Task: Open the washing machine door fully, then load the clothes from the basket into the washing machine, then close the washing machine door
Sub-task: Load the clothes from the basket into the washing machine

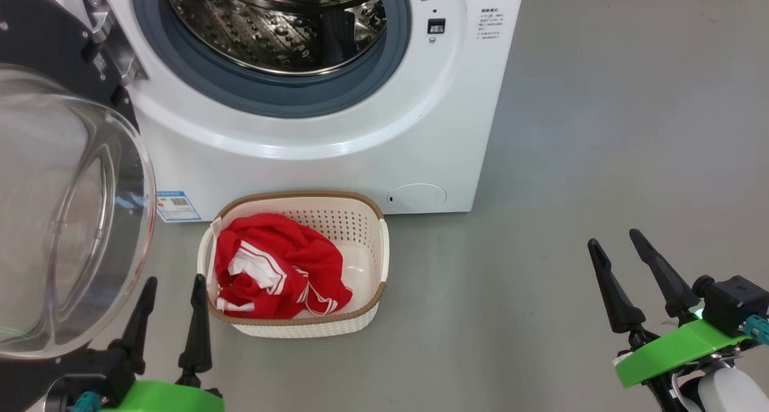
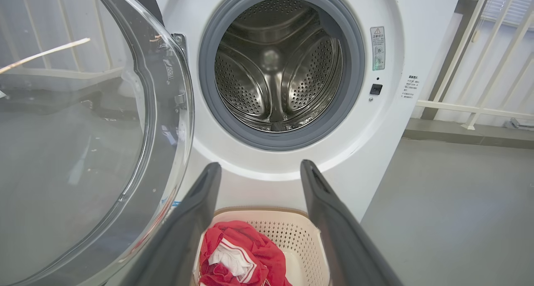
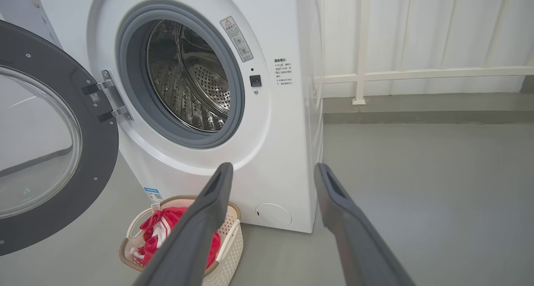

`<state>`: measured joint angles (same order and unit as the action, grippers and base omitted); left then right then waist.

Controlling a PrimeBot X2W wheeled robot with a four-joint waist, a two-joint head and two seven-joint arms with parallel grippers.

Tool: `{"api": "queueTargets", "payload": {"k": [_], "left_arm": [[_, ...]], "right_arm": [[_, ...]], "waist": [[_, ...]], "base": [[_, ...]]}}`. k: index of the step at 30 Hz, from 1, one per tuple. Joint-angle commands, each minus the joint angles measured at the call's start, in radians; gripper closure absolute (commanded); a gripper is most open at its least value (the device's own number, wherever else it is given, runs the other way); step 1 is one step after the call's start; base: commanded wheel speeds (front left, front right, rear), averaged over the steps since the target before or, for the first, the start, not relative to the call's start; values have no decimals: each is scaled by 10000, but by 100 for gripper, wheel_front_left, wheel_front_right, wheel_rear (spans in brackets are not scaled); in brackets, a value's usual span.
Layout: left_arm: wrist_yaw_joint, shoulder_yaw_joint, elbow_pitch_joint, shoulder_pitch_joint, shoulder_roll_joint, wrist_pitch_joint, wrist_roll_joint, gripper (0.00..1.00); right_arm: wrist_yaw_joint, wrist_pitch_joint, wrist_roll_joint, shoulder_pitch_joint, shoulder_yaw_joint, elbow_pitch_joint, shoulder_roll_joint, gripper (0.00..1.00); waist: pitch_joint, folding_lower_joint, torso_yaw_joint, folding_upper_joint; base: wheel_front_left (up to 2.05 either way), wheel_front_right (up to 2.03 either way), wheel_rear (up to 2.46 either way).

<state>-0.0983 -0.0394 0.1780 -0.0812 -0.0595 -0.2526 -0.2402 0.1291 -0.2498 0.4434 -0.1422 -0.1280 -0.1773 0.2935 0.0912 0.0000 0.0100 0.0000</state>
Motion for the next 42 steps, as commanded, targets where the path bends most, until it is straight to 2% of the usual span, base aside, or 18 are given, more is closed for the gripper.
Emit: {"api": "queueTargets", "payload": {"k": [1,15,33,42], "left_arm": [[-67,369,-211,-225,-86,-91,65,0],[-112,464,-197,-206,-19,-91,199,0],[-196,522,-157,-288,20,-91,211,0],[-212,567,-191,-370,41,-92,181,0]], "right_arm": [[16,-120,-21,-128,-168,259,164,0],[16,-120,-10,-90,-249,245,208,0],[16,-120,20,-152,-284,222,206,0],[16,-120,10,-201,-225,268,171,0]], "waist": [[-21,0,11,0],[-70,0,63,0],[68,0,77,0],[211,0,92,0]], "base": [[0,0,0],[13,-13,0],[126,-126,0],[41,-41,0]]}}
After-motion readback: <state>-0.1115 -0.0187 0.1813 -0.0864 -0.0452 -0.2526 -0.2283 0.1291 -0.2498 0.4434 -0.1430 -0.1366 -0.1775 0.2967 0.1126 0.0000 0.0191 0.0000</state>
